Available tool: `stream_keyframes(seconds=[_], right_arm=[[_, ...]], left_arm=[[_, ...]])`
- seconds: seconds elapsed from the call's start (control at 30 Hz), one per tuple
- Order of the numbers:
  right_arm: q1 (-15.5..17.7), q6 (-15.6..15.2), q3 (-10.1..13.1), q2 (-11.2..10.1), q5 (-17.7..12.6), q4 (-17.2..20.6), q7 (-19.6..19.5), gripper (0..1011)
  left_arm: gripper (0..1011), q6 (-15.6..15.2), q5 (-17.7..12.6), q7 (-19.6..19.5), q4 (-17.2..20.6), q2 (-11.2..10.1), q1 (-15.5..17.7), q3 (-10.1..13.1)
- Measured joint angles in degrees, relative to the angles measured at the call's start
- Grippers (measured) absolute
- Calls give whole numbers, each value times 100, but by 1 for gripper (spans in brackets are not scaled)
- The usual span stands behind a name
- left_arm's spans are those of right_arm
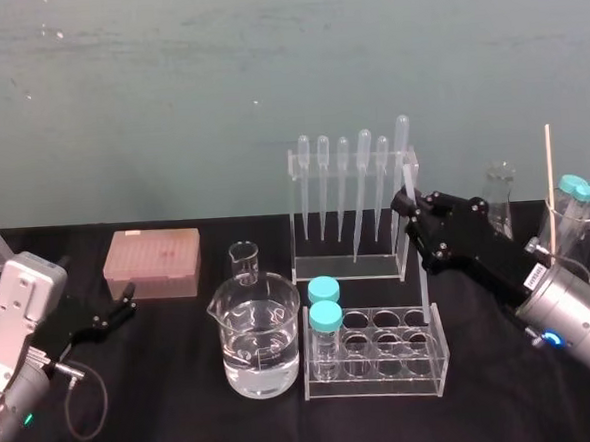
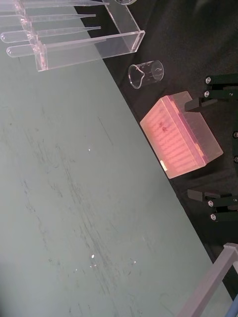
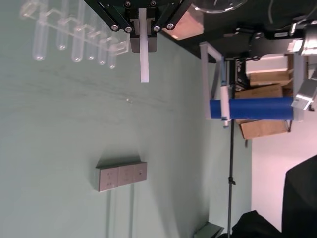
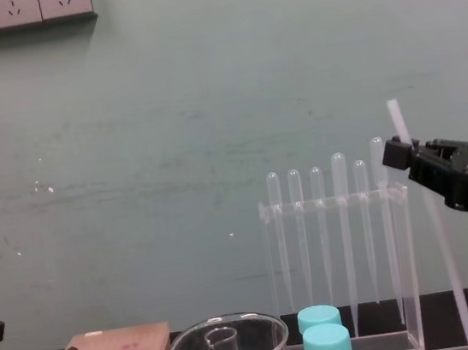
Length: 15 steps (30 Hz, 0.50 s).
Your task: Pick up the stirring rod with one hand, then place it down.
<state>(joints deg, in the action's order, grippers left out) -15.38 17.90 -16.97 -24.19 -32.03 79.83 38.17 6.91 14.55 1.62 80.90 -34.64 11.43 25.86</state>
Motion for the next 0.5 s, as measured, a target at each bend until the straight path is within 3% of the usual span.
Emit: stream_keyframes(seconds=[0.5], right_arm=[[69, -158, -116, -102, -64, 85, 43, 73]], left_arm=[[1000, 0, 0, 0, 0, 0, 0, 0]])
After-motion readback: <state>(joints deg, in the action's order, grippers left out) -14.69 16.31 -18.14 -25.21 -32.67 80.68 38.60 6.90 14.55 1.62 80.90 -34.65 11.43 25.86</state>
